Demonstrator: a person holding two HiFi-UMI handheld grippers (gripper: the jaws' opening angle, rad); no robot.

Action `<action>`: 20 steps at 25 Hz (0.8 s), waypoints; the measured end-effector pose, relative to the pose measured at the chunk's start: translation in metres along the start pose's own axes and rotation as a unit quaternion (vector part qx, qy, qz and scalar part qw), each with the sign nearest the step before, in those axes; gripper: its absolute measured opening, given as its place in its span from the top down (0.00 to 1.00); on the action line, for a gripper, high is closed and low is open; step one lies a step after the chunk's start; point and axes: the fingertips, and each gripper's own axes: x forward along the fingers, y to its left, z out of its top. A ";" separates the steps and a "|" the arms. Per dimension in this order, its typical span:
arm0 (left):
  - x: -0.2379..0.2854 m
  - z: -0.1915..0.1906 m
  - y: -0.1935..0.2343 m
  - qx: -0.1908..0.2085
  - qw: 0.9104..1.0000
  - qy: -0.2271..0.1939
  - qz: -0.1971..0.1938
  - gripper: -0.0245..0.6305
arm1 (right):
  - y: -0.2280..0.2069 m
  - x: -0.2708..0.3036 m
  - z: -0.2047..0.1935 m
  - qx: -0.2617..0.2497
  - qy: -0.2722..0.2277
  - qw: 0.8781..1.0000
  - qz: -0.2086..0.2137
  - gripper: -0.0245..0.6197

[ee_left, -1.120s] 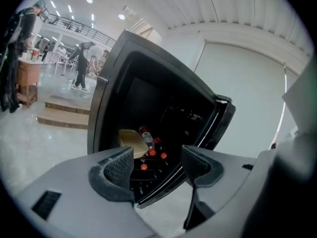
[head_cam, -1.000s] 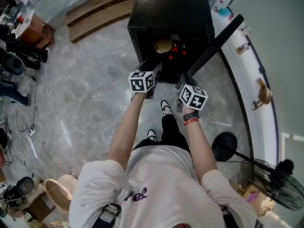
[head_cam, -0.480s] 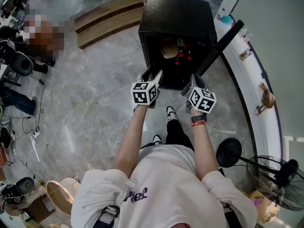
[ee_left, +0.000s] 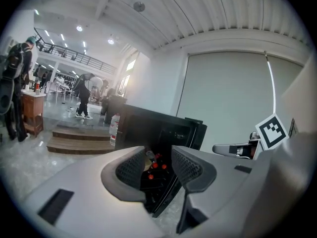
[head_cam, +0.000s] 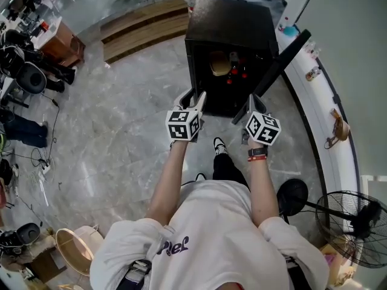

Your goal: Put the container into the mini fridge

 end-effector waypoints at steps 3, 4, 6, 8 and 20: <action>-0.009 0.000 -0.005 0.007 1.000 -0.007 0.002 0.71 | 0.001 -0.008 -0.001 -0.001 -0.004 1.000 0.001 0.94; -0.012 0.000 -0.006 0.008 1.000 -0.011 0.001 0.71 | -0.001 -0.010 -0.001 0.000 -0.006 1.000 0.000 0.94; -0.018 0.003 -0.007 0.011 1.000 -0.017 -0.001 0.75 | -0.003 -0.015 -0.002 0.003 -0.009 1.000 -0.004 0.94; -0.026 0.004 -0.006 0.018 1.000 -0.020 0.001 0.77 | -0.003 -0.020 -0.002 0.004 -0.013 1.000 -0.008 0.94; -0.043 0.006 -0.014 0.050 0.998 -0.030 0.010 0.89 | 0.021 -0.040 -0.004 -0.020 -0.033 0.999 0.003 0.94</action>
